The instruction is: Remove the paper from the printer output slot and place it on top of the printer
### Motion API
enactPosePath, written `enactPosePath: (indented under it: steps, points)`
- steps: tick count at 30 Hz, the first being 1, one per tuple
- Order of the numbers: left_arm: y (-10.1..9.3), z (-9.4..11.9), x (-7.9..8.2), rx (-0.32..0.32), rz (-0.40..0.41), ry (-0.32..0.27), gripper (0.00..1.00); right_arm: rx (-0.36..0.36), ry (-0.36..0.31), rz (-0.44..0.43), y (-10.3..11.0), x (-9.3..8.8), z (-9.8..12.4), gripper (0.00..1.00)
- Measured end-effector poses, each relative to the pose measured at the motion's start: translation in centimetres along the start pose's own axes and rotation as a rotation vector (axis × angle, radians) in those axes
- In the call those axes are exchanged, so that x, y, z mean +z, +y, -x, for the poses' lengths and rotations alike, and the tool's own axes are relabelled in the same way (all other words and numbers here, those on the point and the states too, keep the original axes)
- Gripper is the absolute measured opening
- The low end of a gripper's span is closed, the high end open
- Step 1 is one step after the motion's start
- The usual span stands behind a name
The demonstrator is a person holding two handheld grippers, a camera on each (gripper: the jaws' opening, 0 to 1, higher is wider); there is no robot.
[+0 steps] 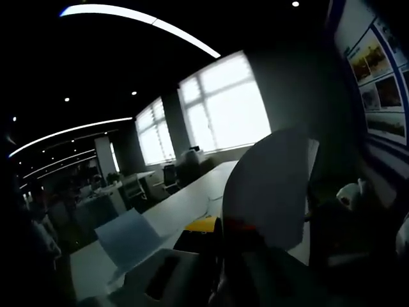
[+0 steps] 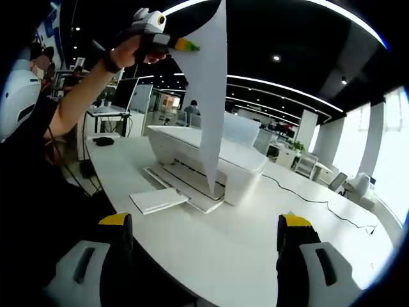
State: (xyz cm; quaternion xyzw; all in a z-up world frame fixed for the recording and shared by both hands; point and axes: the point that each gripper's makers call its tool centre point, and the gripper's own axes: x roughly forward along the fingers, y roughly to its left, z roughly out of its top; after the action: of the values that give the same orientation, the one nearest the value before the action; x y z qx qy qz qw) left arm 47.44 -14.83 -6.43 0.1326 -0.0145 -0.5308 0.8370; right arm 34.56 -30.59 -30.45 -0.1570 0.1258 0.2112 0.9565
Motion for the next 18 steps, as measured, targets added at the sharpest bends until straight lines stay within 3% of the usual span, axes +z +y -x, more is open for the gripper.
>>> enactPosePath:
  steps: [18]
  points:
    - [1.5, -1.1, -0.1, 0.022, 0.019, 0.007, 0.05, 0.001, 0.002, -0.001, -0.1, 0.0, -0.1, 0.89]
